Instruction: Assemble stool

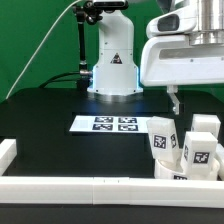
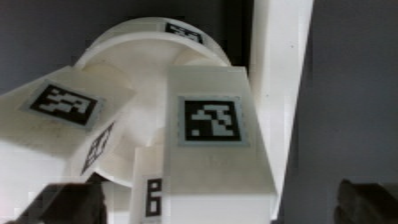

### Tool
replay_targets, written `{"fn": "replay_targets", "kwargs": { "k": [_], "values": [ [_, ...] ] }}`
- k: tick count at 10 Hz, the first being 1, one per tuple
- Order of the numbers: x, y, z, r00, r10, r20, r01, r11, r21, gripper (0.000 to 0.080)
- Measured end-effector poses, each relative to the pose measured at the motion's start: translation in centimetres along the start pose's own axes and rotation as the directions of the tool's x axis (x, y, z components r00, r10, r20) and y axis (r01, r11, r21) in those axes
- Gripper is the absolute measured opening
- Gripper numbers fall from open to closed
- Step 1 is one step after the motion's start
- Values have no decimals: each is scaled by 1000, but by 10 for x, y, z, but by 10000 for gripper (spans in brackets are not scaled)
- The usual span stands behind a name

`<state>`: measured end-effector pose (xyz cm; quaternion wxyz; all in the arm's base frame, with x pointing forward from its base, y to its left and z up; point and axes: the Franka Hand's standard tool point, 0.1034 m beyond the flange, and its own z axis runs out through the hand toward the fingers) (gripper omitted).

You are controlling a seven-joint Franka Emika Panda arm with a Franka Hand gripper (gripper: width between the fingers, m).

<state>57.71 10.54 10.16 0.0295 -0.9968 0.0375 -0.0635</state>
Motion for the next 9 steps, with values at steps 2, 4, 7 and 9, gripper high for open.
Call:
{"fn": "replay_targets", "kwargs": {
  "k": [2, 4, 7, 9],
  "values": [
    [-1, 2, 0, 993, 9, 117, -8, 1000, -6, 649],
    [7, 2, 10, 990, 66, 121, -63, 998, -28, 649],
    [8, 1, 15, 991, 73, 114, -70, 997, -31, 649],
    [6, 0, 17, 992, 71, 109, -68, 997, -31, 397]
  ]
}}
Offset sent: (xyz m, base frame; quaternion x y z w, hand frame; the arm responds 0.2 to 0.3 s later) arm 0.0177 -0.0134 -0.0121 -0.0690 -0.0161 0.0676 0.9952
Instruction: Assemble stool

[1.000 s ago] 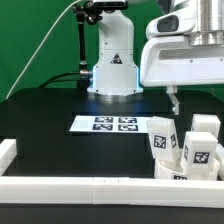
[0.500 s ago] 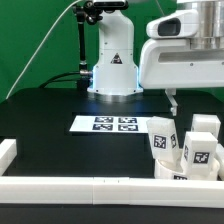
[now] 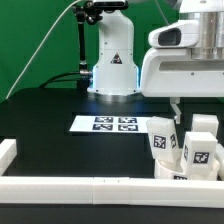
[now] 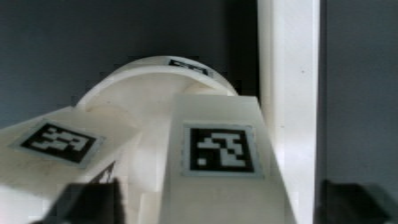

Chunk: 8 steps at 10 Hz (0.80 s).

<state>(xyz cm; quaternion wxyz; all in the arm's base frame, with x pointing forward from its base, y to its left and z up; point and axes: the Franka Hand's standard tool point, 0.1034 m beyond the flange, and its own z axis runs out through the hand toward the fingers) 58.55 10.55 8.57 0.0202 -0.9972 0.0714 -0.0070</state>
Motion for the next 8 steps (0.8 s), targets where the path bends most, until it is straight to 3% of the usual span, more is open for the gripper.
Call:
{"fn": "replay_targets", "kwargs": {
  "k": [1, 2, 6, 8],
  "values": [
    [-1, -1, 0, 1000, -3, 1, 3, 1000, 0, 397],
    [-1, -2, 0, 1000, -4, 1, 4, 1000, 0, 340],
    [3, 0, 1, 1000, 3, -28, -3, 1000, 5, 340],
    [5, 1, 1, 955, 289, -70, -285, 957, 61, 340]
  ]
}}
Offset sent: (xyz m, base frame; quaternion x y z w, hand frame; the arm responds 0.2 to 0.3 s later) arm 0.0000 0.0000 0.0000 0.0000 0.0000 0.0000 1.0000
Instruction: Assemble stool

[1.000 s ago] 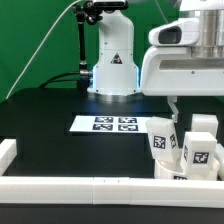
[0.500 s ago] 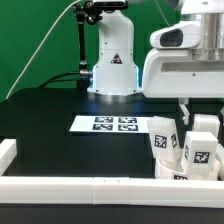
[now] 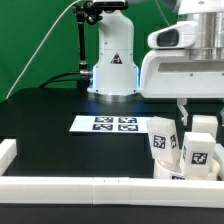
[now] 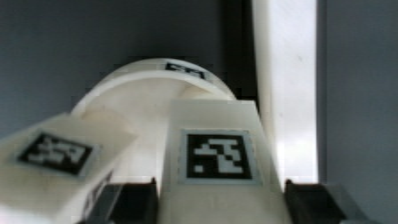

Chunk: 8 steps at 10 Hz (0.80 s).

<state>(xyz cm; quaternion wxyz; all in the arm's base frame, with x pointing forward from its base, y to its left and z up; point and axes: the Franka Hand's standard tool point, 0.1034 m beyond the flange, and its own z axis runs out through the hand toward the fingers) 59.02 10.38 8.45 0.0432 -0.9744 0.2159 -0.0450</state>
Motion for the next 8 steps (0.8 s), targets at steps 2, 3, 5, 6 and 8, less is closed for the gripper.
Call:
{"fn": "replay_targets", "kwargs": {
  "k": [2, 3, 5, 6, 8],
  "values": [
    [-2, -8, 0, 960, 278, -26, -277, 960, 35, 340],
    [-2, -11, 1, 921, 388, -23, -387, 921, 45, 340],
    [-1, -13, 1, 852, 523, -16, -522, 852, 53, 340],
    [0, -12, 1, 790, 614, -4, -612, 788, 60, 340],
    [4, -12, 1, 668, 744, 16, -743, 664, 81, 340]
  ]
}}
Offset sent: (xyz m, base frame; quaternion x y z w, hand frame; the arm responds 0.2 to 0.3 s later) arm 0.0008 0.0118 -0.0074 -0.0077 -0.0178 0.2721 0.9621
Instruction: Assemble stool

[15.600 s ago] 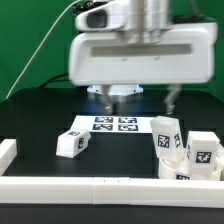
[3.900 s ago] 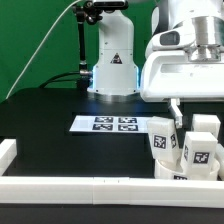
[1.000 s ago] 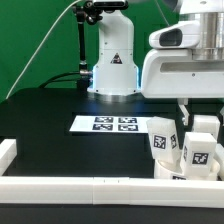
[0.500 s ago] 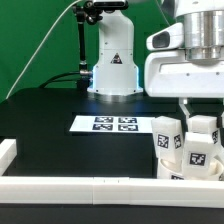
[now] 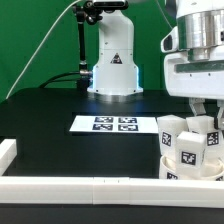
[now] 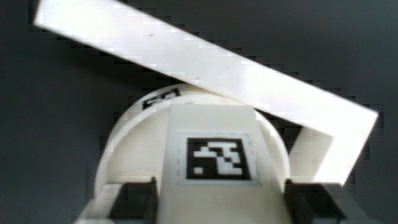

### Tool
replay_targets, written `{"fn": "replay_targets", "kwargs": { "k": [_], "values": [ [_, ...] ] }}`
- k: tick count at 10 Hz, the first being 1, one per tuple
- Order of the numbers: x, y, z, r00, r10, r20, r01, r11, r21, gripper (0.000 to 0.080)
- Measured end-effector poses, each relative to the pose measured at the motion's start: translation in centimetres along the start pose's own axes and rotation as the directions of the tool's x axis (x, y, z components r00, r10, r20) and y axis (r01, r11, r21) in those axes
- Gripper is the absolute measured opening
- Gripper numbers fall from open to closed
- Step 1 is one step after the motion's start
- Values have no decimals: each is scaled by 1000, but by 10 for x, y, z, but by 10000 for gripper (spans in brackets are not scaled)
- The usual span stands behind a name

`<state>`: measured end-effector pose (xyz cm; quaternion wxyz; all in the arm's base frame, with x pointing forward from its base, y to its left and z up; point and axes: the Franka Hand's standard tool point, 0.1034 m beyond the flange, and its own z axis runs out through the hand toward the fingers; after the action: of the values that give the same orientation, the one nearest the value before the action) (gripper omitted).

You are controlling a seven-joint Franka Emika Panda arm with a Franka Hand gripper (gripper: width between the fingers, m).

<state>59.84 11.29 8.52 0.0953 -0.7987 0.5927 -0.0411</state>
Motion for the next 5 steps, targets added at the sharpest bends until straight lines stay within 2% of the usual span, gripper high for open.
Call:
{"fn": "replay_targets", "kwargs": {
  "k": [2, 5],
  "values": [
    [0, -2, 0, 980, 200, 12, -200, 980, 4, 340],
    [0, -3, 0, 937, 348, 29, -348, 937, -5, 340]
  ]
}}
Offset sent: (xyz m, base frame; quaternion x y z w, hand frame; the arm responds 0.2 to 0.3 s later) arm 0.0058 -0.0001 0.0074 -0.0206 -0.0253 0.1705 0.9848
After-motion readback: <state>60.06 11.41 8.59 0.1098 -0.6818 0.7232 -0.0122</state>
